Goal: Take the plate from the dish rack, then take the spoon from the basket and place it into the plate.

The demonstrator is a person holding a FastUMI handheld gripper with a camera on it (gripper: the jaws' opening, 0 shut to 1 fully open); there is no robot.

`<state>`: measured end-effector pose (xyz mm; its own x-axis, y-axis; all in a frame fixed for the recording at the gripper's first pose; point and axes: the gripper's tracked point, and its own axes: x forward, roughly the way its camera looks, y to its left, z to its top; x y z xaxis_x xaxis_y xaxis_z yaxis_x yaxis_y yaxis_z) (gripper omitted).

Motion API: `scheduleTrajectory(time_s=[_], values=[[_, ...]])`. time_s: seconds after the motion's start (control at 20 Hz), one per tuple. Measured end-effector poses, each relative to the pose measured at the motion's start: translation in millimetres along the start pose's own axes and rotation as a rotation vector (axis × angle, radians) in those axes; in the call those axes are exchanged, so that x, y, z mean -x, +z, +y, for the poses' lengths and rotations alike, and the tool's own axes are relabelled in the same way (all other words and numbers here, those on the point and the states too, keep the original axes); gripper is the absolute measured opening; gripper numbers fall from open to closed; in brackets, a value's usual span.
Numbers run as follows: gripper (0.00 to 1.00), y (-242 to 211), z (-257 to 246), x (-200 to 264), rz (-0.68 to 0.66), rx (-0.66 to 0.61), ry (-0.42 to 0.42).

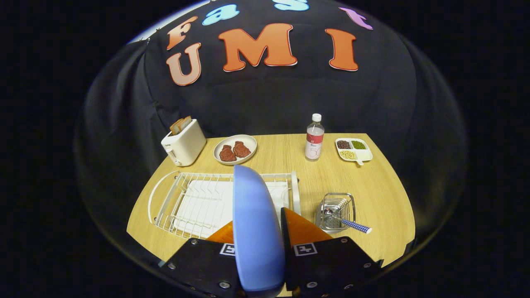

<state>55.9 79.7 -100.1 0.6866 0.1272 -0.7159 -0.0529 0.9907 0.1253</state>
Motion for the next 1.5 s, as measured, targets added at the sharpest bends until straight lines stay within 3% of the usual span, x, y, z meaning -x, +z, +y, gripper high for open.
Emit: scheduleTrajectory(time_s=[0.75, 1.35, 1.5], values=[[0.32, -123.1, -9.2, 24.5, 0.072, -0.19, 0.161], [0.33, -178.8, -5.9, -2.8, 0.175, -0.249, 0.199], [0.34, -185.5, -10.6, -3.1, 0.178, -0.193, 0.182]])
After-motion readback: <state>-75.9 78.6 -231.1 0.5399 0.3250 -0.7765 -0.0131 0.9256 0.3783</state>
